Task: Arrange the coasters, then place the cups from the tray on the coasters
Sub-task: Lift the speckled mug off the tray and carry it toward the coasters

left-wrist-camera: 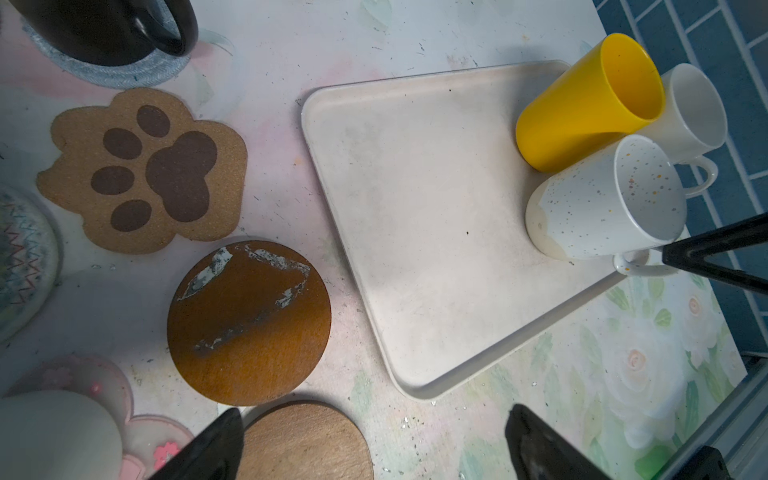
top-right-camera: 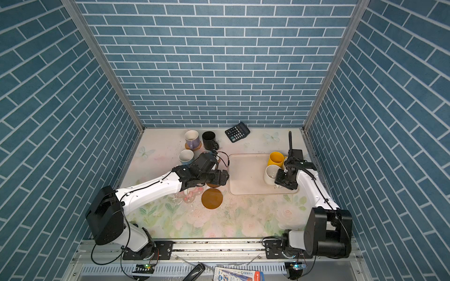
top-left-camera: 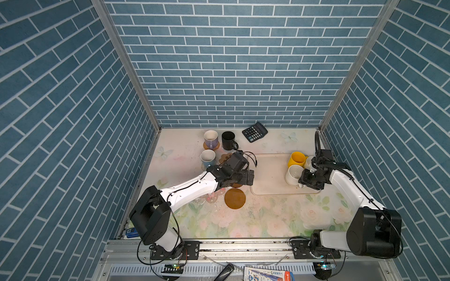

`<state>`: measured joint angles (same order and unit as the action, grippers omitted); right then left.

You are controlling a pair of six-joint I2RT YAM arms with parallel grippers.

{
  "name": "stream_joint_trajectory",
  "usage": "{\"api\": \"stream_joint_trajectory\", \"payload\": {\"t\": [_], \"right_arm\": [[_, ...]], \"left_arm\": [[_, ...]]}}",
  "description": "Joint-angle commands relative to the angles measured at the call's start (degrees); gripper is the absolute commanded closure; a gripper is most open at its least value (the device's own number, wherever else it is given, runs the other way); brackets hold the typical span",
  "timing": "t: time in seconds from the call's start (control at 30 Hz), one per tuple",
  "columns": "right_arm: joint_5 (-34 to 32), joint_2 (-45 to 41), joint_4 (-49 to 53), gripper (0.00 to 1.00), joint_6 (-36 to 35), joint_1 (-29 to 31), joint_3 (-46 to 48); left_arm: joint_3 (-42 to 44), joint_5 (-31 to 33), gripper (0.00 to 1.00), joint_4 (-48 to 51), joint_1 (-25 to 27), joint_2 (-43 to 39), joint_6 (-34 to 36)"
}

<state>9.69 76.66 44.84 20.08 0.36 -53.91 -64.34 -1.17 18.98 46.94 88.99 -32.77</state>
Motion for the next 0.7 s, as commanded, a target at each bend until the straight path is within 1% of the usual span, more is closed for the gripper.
{"api": "stream_joint_trajectory", "payload": {"t": [0.0,0.2,0.33,0.4,0.47,0.67], "right_arm": [[-1.8,1.4,-2.9,0.57,-0.6,1.1,1.9],[-3.8,3.9,-5.3,0.61,0.1,3.8,2.5],[-4.9,5.4,-6.4,0.65,0.7,4.9,2.8],[-7.5,5.4,-6.5,0.71,1.0,5.7,2.9],[-8.8,5.2,-6.5,0.74,1.1,6.3,2.9],[-10.1,5.2,-6.1,0.88,1.1,7.6,2.8]], "left_arm": [[0.7,-1.9,0.01,0.2,-1.5,-1.0,-0.2],[-0.2,-1.6,0.01,1.0,-1.9,0.0,-0.2],[-0.6,-1.1,0.01,1.8,-1.9,-0.2,-0.1],[-0.6,-0.8,0.01,2.2,-1.9,-0.5,0.0],[-0.7,-0.5,0.01,2.6,-1.9,-0.7,0.2],[-0.1,0.3,0.01,3.7,-2.0,-2.5,0.2]]}}
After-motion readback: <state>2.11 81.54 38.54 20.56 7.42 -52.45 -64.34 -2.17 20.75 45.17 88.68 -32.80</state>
